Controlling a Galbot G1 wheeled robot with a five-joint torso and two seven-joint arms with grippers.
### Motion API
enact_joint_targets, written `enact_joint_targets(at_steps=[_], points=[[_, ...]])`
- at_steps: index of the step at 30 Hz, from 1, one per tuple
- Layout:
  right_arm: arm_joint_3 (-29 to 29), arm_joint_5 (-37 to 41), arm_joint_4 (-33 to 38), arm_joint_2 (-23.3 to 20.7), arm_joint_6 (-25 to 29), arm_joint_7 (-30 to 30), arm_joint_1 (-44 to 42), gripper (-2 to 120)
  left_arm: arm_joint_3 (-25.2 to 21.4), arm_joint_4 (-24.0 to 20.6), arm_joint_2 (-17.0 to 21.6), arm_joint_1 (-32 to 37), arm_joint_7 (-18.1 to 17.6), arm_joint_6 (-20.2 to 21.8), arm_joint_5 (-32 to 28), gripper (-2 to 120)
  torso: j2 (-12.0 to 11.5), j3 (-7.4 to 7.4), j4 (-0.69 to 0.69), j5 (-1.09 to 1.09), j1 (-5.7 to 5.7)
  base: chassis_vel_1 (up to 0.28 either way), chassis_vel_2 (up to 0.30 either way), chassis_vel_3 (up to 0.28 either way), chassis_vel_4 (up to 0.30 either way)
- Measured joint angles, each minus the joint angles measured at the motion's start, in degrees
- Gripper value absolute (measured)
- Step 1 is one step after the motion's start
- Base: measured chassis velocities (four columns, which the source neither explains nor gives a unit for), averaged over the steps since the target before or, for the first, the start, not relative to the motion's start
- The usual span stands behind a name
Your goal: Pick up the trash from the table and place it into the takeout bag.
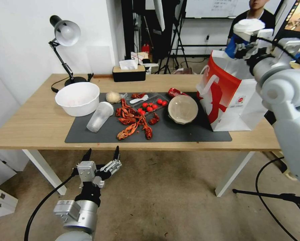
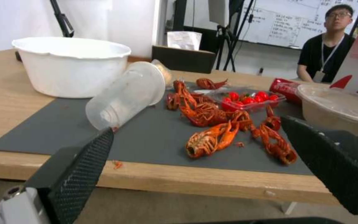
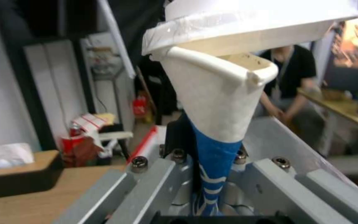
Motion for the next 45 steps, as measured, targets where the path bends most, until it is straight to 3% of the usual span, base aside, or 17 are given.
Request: enact_joint_targets(at_steps=[12, 16, 19, 25, 31, 35, 41, 45], points=[[0.2, 19.6, -4.9, -0.7, -0.9, 14.9, 0.6, 0, 0.0, -0.1, 0.3, 0.1, 0.0, -0.2, 0.0, 100, 0.0, 0.00, -0.01, 0.02, 0.00, 0.000, 0.000, 0.000, 0.000], [0.4, 22.1, -5.3, -0.1, -0.8, 16.9, 0.6, 3, 0.0, -0.1, 0.2, 0.2, 0.0, -0.2, -0.1, 100, 0.0, 0.00, -0.01, 0.01, 0.00, 0.000, 0.000, 0.000, 0.000], [0.7, 26.2, -5.2, 0.5, -0.7, 19.2, 1.1, 19, 0.1, -0.1, 0.2, 0.2, -0.1, -0.2, -0.1, 100, 0.0, 0.00, -0.01, 0.00, 0.00, 0.000, 0.000, 0.000, 0.000], [0.8, 27.2, -5.3, 1.0, -0.6, 20.0, 1.7, 36, 0.2, -0.3, -0.1, 0.5, -0.1, -0.2, 0.0, 100, 0.0, 0.00, -0.01, 0.00, 0.00, 0.000, 0.000, 0.000, 0.000], [0.7, 28.6, -6.0, 1.9, -0.5, 21.3, 2.0, 62, 0.1, -0.9, -0.3, 0.8, -0.2, -0.3, 0.2, 100, 0.0, 0.00, -0.01, 0.00, 0.00, 0.000, 0.000, 0.000, 0.000], [0.7, 28.9, -6.0, 2.0, -0.5, 21.6, 2.1, 70, 0.1, -0.9, -0.3, 0.9, -0.3, -0.4, 0.2, 100, 0.0, 0.00, -0.01, 0.00, 0.00, 0.000, 0.000, 0.000, 0.000], [0.5, 30.0, -6.2, 1.7, -0.5, 22.5, 2.5, 96, 0.1, -1.0, -0.4, 0.8, -0.3, -0.6, 0.3, 100, 0.0, 0.00, -0.01, 0.00, 0.00, 0.000, 0.000, 0.000, 0.000], [0.6, 30.3, -6.1, 1.2, -0.5, 22.5, 2.5, 100, 0.2, -1.0, -0.3, 0.8, -0.3, -0.6, 0.3, 100, 0.0, 0.00, -0.01, 0.00, 0.00, 0.000, 0.000, 0.000, 0.000]])
